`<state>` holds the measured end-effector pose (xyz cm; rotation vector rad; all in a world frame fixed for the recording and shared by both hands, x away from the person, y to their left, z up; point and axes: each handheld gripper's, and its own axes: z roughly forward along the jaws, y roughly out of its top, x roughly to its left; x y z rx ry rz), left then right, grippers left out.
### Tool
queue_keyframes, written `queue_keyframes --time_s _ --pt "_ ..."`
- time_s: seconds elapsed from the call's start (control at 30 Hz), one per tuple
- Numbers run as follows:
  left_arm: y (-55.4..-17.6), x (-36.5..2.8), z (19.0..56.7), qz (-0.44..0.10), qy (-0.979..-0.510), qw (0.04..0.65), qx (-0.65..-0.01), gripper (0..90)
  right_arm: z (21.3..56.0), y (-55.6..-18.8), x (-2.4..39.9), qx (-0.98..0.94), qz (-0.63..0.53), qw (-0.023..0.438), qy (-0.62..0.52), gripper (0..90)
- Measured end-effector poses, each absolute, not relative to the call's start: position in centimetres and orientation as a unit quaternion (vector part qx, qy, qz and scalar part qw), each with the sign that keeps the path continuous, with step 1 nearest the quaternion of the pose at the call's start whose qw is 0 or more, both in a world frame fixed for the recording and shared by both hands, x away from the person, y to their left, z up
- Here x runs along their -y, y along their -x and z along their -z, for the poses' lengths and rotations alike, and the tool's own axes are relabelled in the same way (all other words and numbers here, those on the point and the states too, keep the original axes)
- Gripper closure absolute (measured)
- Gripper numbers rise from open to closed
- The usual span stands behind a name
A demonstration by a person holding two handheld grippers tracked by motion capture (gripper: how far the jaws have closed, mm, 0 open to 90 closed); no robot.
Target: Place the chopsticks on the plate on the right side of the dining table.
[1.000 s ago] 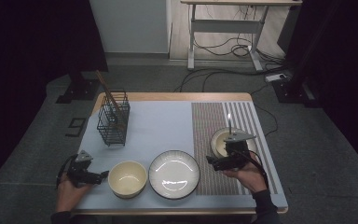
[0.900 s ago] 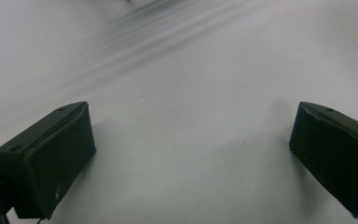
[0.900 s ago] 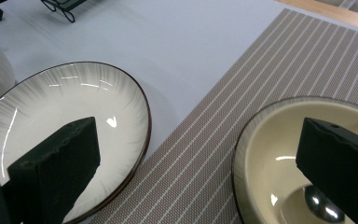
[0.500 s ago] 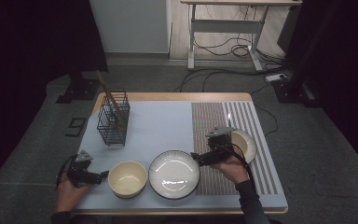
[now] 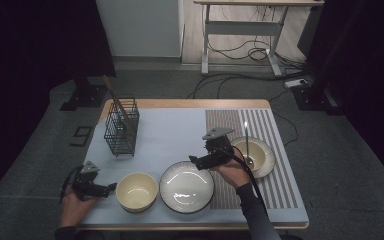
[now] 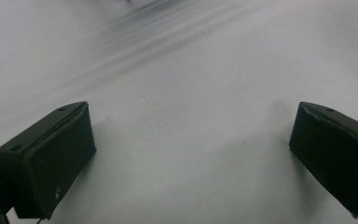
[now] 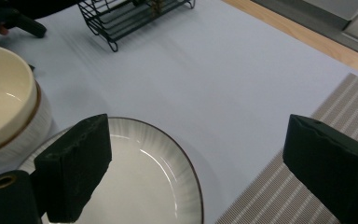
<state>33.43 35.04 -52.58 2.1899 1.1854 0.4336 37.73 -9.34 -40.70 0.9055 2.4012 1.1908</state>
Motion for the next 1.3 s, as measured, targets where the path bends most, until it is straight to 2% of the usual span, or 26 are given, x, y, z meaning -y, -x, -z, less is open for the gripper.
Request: queue_keyframes --time_s 0.1,0.5,0.73,0.93,1.1,1.23,1.3 --pt "-33.4 -35.0 52.6 -0.163 -0.826 0.302 -0.447 0.0 40.7 -38.1 8.6 -0.836 -0.424 0.141 -0.319 5.9" --pt "-33.4 -35.0 52.6 -0.163 -0.826 0.302 -0.447 0.0 40.8 -39.2 5.5 -0.829 -0.449 0.128 -0.308 1.1" --pt "-33.5 -35.0 52.6 -0.163 -0.826 0.302 -0.447 0.0 40.7 -39.9 3.7 -0.837 -0.443 0.124 -0.295 5.7" --pt "-33.4 -35.1 52.6 -0.163 -0.826 0.303 -0.447 0.0 40.4 -40.6 2.3 -0.840 -0.447 0.099 -0.292 11.4" --pt "-33.4 -35.1 52.6 -0.163 -0.826 0.303 -0.447 0.0 40.0 -41.0 1.1 -0.838 -0.447 0.100 -0.296 11.7" --pt "-33.5 -35.1 52.6 -0.163 -0.825 0.303 -0.447 0.0 39.9 -41.2 0.3 -0.839 -0.451 0.090 -0.289 2.1" --pt "-33.5 -35.1 52.6 -0.163 -0.826 0.303 -0.447 0.0 39.8 -41.2 -0.2 -0.840 -0.450 0.103 -0.284 0.7"
